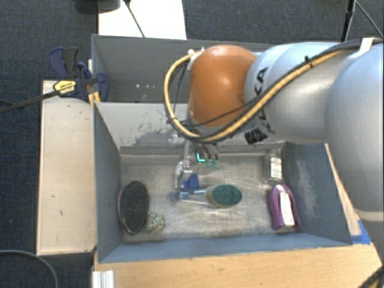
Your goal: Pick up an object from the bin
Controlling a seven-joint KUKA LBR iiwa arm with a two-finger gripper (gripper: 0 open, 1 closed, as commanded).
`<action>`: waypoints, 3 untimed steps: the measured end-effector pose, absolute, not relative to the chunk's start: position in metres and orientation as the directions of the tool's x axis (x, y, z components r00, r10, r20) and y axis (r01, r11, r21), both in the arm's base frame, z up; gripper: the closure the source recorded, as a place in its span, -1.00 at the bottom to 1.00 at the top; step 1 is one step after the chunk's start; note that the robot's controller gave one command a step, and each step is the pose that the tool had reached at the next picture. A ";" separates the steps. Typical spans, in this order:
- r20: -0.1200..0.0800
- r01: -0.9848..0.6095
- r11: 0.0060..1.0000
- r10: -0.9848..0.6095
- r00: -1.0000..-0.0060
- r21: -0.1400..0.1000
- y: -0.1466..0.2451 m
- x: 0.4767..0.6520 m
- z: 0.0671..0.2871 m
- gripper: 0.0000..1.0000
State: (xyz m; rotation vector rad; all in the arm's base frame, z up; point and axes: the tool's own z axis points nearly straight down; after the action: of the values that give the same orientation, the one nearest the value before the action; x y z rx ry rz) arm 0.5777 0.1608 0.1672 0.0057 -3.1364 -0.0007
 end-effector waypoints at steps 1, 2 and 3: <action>-0.007 0.023 1.000 0.023 -1.000 0.002 0.141 0.592 0.083 -1.00; 0.000 0.161 0.987 0.161 -0.987 -0.001 0.102 0.578 0.103 -1.00; 0.000 0.164 0.986 0.164 -0.986 0.001 0.104 0.578 0.102 1.00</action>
Offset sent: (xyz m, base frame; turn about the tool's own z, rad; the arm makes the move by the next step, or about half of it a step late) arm 0.0139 -0.0226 -0.0972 0.0268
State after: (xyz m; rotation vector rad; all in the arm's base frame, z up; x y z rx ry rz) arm 0.5780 0.1038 0.1024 -0.2584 -3.1308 -0.0015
